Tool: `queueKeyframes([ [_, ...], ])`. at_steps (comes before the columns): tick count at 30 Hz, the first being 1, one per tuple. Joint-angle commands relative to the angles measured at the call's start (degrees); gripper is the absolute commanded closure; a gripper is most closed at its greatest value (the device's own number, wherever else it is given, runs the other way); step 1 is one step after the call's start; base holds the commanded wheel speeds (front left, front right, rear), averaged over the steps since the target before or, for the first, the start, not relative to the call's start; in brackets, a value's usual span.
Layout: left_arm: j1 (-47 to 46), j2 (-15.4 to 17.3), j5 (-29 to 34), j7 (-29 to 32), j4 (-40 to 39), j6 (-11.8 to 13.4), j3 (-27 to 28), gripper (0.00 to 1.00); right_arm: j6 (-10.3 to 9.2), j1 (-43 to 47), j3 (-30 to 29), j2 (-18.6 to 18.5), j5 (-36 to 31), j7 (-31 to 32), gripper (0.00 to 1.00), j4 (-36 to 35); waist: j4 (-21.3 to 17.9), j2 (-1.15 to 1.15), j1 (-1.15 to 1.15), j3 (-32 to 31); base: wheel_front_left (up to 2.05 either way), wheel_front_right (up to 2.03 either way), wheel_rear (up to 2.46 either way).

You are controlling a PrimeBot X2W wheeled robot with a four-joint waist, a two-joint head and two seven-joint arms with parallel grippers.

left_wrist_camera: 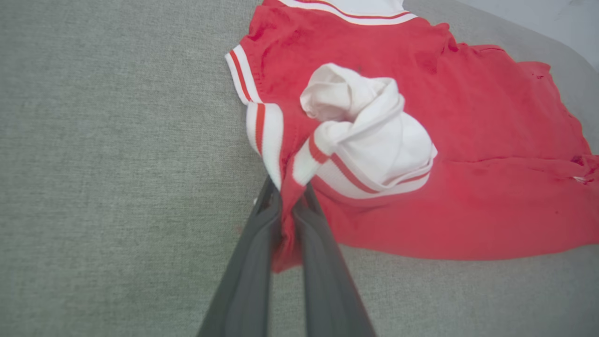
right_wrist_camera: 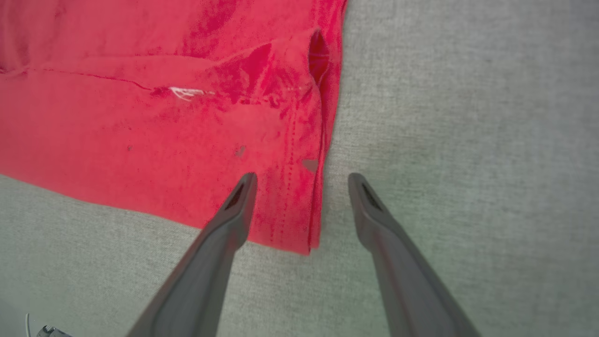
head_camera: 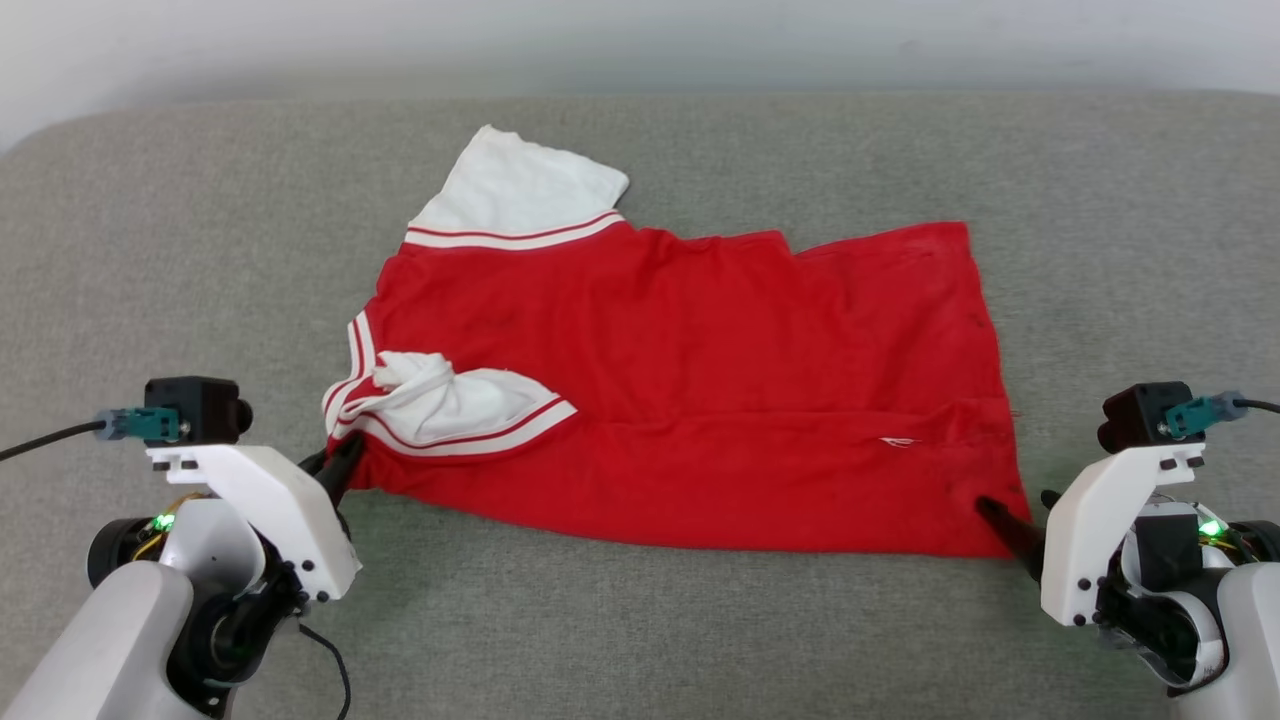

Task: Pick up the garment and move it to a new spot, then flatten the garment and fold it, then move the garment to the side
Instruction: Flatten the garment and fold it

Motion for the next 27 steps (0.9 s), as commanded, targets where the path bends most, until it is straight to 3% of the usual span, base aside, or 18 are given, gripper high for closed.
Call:
queueKeyframes([
  [1,-0.9,-0.2,0.7,-0.4,-0.8,0.4,-0.3,1.0,-0.04,-1.3,-0.3,0.1,-0.4,1.3,0.0,1.2,1.4,0.0,0.0,1.5,0.0,0.0,0.0],
  [7,-1.1,-1.6,1.9,-1.9,-2.4,0.5,-1.5,1.0,-0.04,-1.4,0.0,2.5,-0.4,6.5,0.0,8.2,2.6,0.0,0.0,2.7,0.0,0.0,0.0],
  [8,-0.8,-1.9,1.7,-2.0,-2.4,0.5,-1.5,1.0,-0.03,-1.2,0.4,3.0,0.0,7.2,0.51,9.0,2.7,0.0,0.0,2.7,0.0,0.0,0.0],
  [9,-0.5,-2.1,1.5,-2.3,-2.3,0.5,-1.5,1.0,-0.03,-1.2,0.7,3.3,0.3,7.7,0.82,9.6,2.7,0.0,0.0,2.7,0.0,0.0,0.0],
  [10,-0.3,-2.1,1.5,-2.5,-2.1,0.5,-1.4,1.0,-0.03,-1.3,0.8,3.4,0.8,8.2,1.0,10.1,2.7,0.0,0.0,2.7,0.0,0.0,0.0],
  [20,2.3,-2.7,1.8,-5.2,-0.5,1.7,-1.0,1.0,-0.03,-4.5,2.7,-0.8,1.9,2.7,1.0,6.8,1.8,0.0,0.0,-3.1,0.0,0.0,0.0],
  [27,7.1,-2.1,1.5,-5.6,-2.3,3.8,-0.9,1.0,-0.03,-1.1,4.0,-1.0,2.4,2.1,1.0,4.0,1.1,0.0,0.0,-9.6,0.0,0.0,0.0],
])
